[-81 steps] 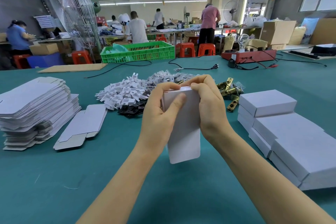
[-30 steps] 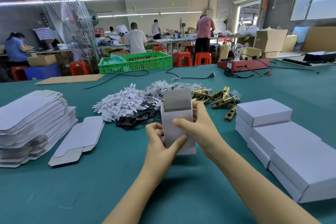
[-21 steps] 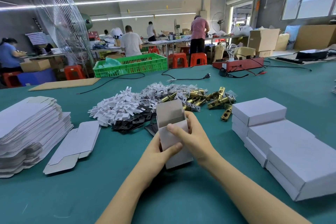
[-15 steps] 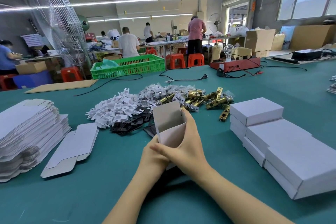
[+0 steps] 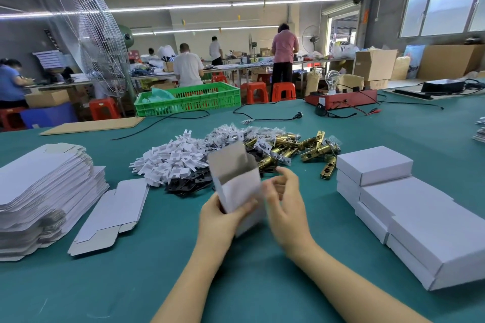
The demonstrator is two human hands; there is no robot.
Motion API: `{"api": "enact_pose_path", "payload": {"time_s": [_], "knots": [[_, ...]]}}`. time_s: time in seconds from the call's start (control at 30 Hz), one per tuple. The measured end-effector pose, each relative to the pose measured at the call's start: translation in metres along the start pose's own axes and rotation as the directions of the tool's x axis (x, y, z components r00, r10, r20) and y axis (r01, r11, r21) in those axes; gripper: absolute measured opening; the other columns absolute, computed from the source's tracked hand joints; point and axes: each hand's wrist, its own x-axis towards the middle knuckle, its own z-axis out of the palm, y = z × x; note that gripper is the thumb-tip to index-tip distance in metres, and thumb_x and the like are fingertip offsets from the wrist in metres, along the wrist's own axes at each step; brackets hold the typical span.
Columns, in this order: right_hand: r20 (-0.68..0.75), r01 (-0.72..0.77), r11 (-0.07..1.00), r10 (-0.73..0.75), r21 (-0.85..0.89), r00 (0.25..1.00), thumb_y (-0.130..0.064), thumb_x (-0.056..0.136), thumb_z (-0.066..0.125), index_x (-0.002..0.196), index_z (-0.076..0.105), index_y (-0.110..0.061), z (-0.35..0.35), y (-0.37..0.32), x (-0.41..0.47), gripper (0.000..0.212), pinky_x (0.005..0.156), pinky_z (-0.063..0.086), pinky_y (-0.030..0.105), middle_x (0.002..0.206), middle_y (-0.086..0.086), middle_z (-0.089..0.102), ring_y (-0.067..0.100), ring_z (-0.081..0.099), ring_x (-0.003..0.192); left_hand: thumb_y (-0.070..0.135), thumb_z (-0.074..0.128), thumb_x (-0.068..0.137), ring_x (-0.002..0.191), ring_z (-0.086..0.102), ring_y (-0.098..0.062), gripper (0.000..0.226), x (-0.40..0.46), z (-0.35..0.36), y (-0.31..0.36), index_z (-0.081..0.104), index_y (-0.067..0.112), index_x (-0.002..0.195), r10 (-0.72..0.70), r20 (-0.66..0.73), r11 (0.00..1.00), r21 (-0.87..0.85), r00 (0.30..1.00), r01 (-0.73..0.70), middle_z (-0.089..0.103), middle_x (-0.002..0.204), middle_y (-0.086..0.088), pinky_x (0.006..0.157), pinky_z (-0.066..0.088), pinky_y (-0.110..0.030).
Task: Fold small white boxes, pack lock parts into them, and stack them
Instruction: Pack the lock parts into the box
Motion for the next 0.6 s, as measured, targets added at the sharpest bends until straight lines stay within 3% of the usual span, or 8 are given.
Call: {"api": "enact_pose_path", "payload": {"time_s": [0.07,0.13,0.2,0.3,0.4,0.47,0.53,0.6], "knots": [[-0.154,-0.115,0.988,0.13,0.106,0.98,-0.022,0.096,0.044,0.113,0.046,-0.028,-0.009,0.009,0.013,0.019,0.076,0.044,0.019,0.101,-0.004,0.055,0.011,0.06,0.095,0.016,0.084,0.073,0.07,0.068,-0.002,0.023,0.005,-0.009,0.001,0.067,0.021,0.087,-0.036,-0.165,0.997,-0.079,0.986,0.023,0.075,0.078,0.012,0.062,0.053,-0.022],[-0.231,-0.245,0.966,0.259,0.089,0.938,0.007,0.088,0.033,0.095,0.057,-0.021,-0.024,0.019,0.025,0.038,0.075,0.044,0.027,0.102,0.002,0.058,0.017,0.06,0.094,0.017,0.082,0.076,0.068,0.066,-0.001,0.022,0.011,-0.018,0.001,0.064,0.022,0.087,-0.092,-0.29,0.98,-0.197,0.953,0.034,0.072,0.08,0.011,0.059,0.049,-0.019],[-0.271,-0.346,0.93,0.367,0.122,0.89,0.014,0.076,0.029,0.071,0.062,-0.013,-0.04,0.025,0.033,0.043,0.073,0.043,0.03,0.086,0.004,0.064,0.019,0.06,0.086,0.017,0.081,0.078,0.071,0.064,-0.003,0.023,0.016,-0.024,0.0,0.062,0.023,0.087,-0.158,-0.36,0.954,-0.297,0.919,0.048,0.069,0.086,0.008,0.059,0.046,-0.02],[-0.298,-0.407,0.885,0.461,0.228,0.836,0.015,0.066,0.026,0.054,0.048,-0.007,-0.049,0.023,0.042,0.034,0.062,0.042,0.028,0.056,0.006,0.05,0.019,0.064,0.064,0.017,0.08,0.079,0.073,0.062,-0.006,0.023,0.021,-0.026,-0.002,0.06,0.022,0.087,-0.215,-0.376,0.925,-0.375,0.901,0.064,0.067,0.086,0.007,0.058,0.045,-0.021],[-0.283,-0.409,0.862,0.489,0.299,0.825,0.019,0.061,0.026,0.051,0.043,-0.007,-0.044,0.025,0.053,0.033,0.056,0.04,0.027,0.054,0.005,0.045,0.013,0.066,0.051,0.018,0.081,0.078,0.072,0.062,-0.005,0.023,0.024,-0.023,-0.006,0.06,0.022,0.087,-0.201,-0.367,0.934,-0.351,0.908,0.065,0.067,0.085,0.008,0.056,0.045,-0.019],[-0.234,-0.442,0.856,0.503,0.27,0.832,0.021,0.064,0.027,0.055,0.047,-0.006,-0.034,0.028,0.063,0.035,0.055,0.04,0.027,0.06,0.006,0.049,0.017,0.066,0.056,0.018,0.081,0.078,0.072,0.064,-0.004,0.023,0.024,-0.022,-0.008,0.061,0.024,0.086,-0.174,-0.359,0.949,-0.311,0.917,0.058,0.068,0.084,0.01,0.056,0.045,-0.019],[-0.159,-0.452,0.886,0.464,0.107,0.872,0.02,0.071,0.034,0.067,0.057,-0.007,-0.022,0.031,0.077,0.035,0.061,0.042,0.03,0.071,0.006,0.058,0.022,0.063,0.068,0.018,0.081,0.078,0.078,0.065,-0.006,0.023,0.023,-0.02,-0.009,0.062,0.026,0.087,-0.149,-0.34,0.961,-0.272,0.929,0.055,0.069,0.086,0.012,0.061,0.047,-0.022],[-0.066,-0.361,0.923,0.355,-0.134,0.933,0.012,0.08,0.04,0.087,0.064,-0.011,-0.012,0.032,0.091,0.034,0.067,0.042,0.032,0.082,0.001,0.063,0.023,0.057,0.077,0.017,0.081,0.078,0.084,0.066,-0.011,0.024,0.023,-0.02,-0.009,0.061,0.027,0.087,-0.135,-0.324,0.968,-0.247,0.936,0.054,0.069,0.089,0.01,0.066,0.049,-0.027]]}}
